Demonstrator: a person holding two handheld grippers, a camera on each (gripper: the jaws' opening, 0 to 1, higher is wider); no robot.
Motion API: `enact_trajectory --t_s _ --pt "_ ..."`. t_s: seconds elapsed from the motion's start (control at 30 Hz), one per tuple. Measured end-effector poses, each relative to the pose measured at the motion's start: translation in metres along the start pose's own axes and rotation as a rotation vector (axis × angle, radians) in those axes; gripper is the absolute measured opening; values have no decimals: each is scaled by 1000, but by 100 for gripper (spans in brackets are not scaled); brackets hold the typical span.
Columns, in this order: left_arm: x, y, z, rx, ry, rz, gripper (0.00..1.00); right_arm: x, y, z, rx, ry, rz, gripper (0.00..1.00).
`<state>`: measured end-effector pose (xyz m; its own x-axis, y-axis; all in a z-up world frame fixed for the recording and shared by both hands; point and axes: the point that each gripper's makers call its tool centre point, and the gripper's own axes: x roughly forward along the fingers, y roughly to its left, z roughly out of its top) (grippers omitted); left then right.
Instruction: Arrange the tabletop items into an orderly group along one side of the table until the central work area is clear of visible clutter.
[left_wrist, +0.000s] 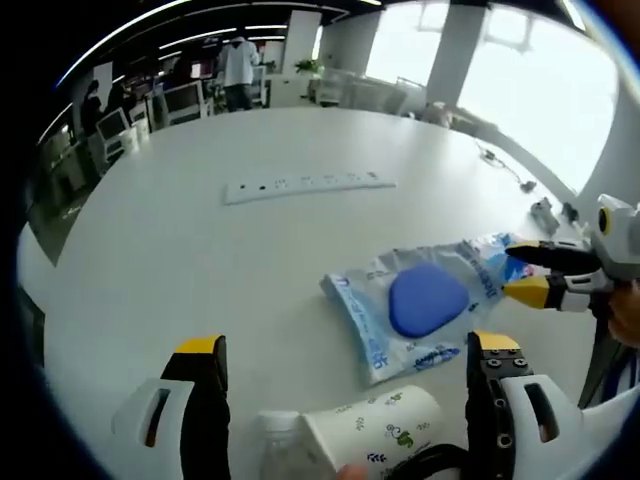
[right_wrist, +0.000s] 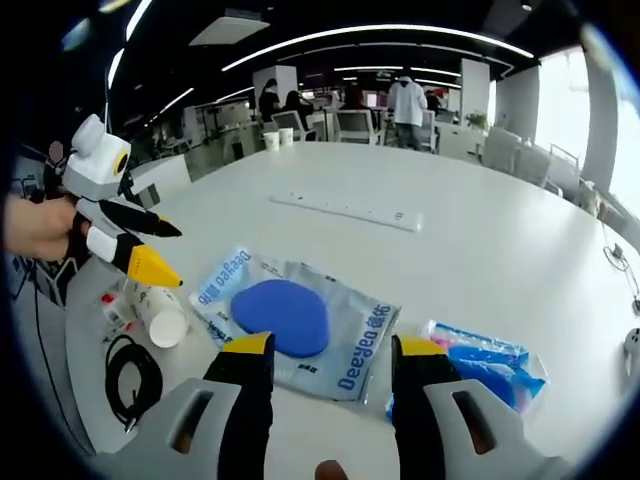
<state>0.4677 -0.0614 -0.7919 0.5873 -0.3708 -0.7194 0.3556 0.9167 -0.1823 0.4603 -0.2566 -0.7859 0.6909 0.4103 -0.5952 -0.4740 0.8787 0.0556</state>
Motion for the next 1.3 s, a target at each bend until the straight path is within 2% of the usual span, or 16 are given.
enact_trajectory --t_s 0.2,0.33,0.43,0.73,1.2,1.3 --pt "-12 6 -5 -16 1 9 94 -2 6 1 -12 9 15 43" --pt "-18 3 -9 -22 3 -5 90 -1 13 -2 7 35 44 43" --pt "-24 1 -14 -13 9 -6 91 -3 18 -2 -7 39 53 44" --pt "-36 10 -16 -36 -7 9 91 -2 32 1 -31 54 78 45" --pt "-59 23 -32 -66 -4 34 90 1 52 3 -67 68 132 45" --pt "-66 25 -37 -69 -1 33 91 1 60 2 -75 74 169 47"
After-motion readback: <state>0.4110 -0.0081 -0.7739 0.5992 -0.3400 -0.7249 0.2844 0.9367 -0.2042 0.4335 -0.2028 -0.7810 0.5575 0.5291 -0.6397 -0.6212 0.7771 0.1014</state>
